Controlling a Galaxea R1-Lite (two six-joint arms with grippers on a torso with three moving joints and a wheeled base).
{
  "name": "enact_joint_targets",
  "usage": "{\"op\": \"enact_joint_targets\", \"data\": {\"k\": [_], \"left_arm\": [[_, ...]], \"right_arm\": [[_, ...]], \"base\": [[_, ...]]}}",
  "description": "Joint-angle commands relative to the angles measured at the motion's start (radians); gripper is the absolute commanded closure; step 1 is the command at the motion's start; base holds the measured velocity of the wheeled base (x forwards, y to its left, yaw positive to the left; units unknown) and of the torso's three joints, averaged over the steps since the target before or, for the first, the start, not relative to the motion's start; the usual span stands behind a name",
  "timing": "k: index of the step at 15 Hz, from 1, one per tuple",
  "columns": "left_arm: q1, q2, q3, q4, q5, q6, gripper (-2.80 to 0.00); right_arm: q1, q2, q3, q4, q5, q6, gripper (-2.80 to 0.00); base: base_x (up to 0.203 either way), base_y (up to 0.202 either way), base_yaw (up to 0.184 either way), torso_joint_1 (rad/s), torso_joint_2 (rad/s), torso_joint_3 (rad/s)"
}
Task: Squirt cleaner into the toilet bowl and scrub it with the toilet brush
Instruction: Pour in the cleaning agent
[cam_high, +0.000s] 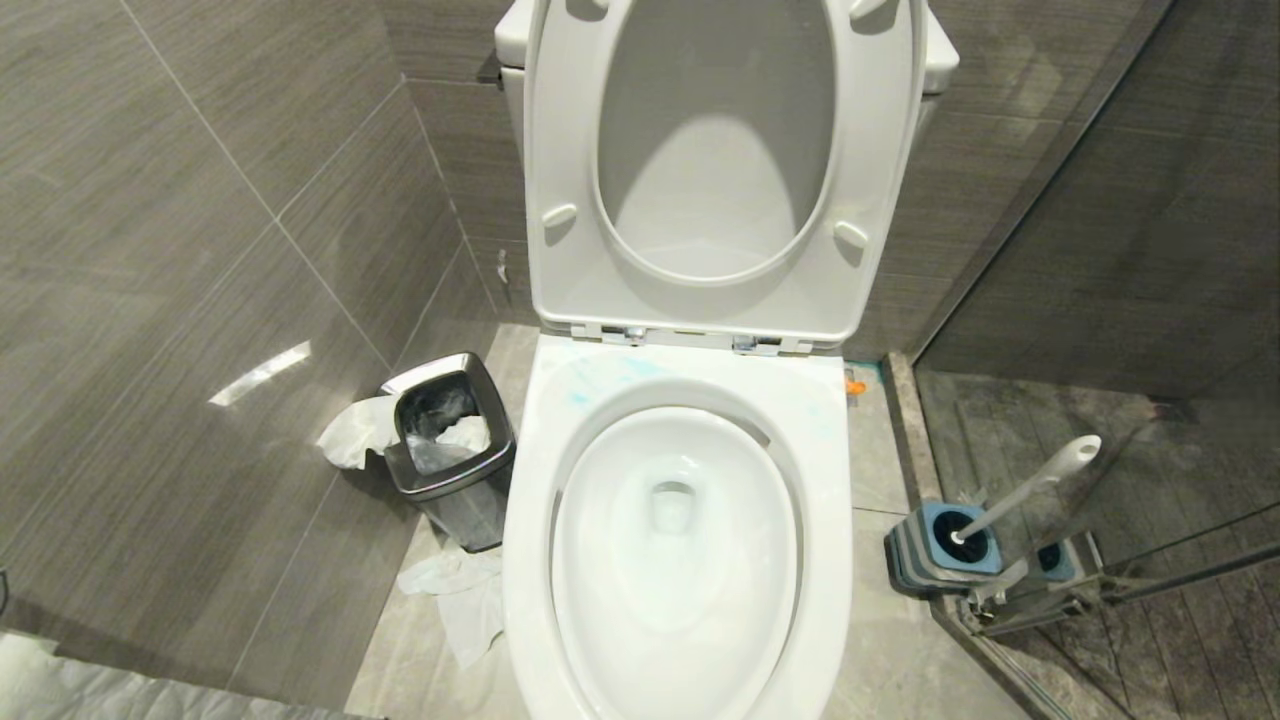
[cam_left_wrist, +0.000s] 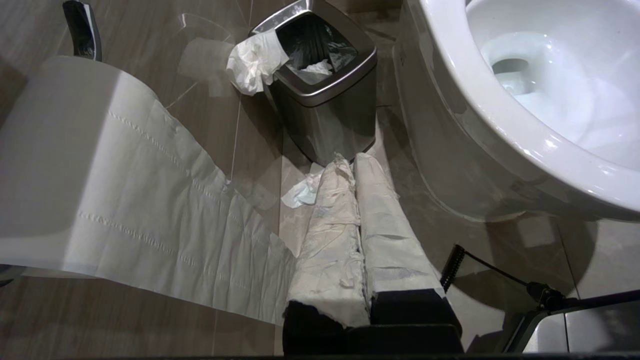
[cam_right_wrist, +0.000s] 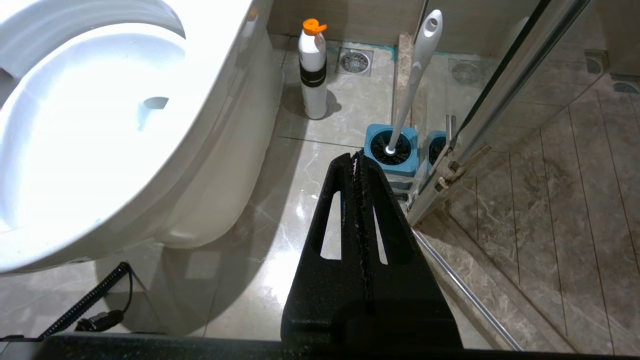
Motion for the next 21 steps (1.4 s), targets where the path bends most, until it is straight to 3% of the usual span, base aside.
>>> {"op": "enact_joint_targets", "data": {"k": [1,11,21], "left_arm": [[0.000,0.001,0.002,0.007,-0.002,-0.016,0.00],[-0.001,0.000,0.002,0.000,0.026,-0.119,0.00],[-0.006,0.000,0.003,0.000,0.035,-0.127,0.00]], "right_arm": [[0.000,0.001,0.000,-0.001,0.000,0.000,0.00],[0.000,0.001,0.000,-0.001,0.000,0.002,0.00],[0.000,0.001,0.000,-0.001,0.000,0.000,0.00]], "base": [[0.000,0.000,0.000,0.000,0.00,0.000],[0.000,0.000,0.000,0.000,0.00,0.000],[0.000,0.000,0.000,0.000,0.00,0.000]]}}
